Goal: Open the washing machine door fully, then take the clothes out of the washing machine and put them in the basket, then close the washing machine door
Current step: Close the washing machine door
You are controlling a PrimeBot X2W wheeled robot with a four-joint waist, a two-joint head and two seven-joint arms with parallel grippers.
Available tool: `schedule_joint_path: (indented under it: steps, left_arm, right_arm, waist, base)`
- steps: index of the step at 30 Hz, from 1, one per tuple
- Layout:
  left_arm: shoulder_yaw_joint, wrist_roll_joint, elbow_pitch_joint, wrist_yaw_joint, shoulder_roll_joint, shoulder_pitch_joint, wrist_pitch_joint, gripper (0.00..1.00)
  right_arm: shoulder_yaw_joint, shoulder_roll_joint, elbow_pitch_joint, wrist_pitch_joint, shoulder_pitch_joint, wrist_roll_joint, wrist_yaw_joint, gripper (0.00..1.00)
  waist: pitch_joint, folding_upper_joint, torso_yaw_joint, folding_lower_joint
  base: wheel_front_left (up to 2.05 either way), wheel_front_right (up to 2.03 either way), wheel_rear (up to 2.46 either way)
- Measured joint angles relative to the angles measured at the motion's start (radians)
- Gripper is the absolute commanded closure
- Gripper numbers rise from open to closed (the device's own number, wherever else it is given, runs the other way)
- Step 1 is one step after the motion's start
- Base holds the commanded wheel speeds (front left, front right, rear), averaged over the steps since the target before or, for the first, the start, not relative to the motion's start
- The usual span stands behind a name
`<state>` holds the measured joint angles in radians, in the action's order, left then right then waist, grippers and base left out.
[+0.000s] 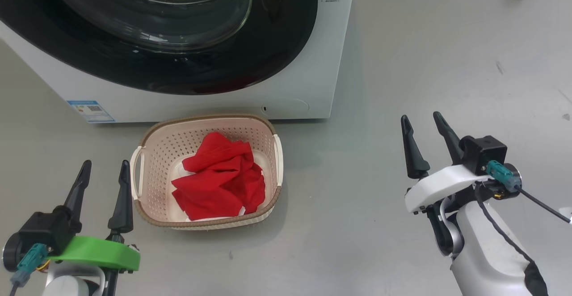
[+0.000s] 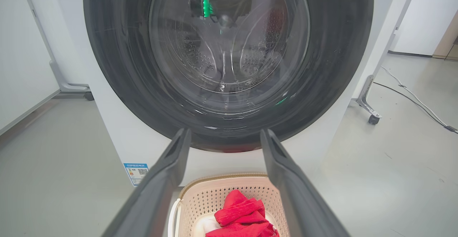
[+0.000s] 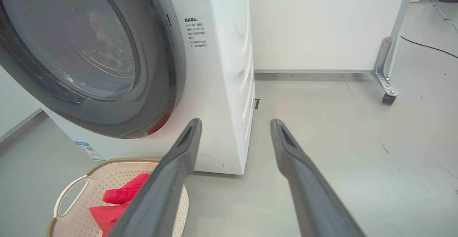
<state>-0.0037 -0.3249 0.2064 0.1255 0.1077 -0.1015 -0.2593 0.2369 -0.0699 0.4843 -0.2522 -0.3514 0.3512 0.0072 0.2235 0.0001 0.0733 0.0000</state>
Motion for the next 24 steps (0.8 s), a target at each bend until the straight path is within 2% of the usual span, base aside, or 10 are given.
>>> schedule_joint_path:
  steps: [24]
  left_arm:
    - [0.071,0.065,0.02,0.0,-0.015,0.103,0.0,0.0]
  right_arm:
    - [-0.049,0.009,-0.125,0.0,0.19,-0.055,-0.009,0.0]
  waist:
    - [-0.121,0.0,-0.037,0.0]
  base:
    - [0.0,0.0,0.0]
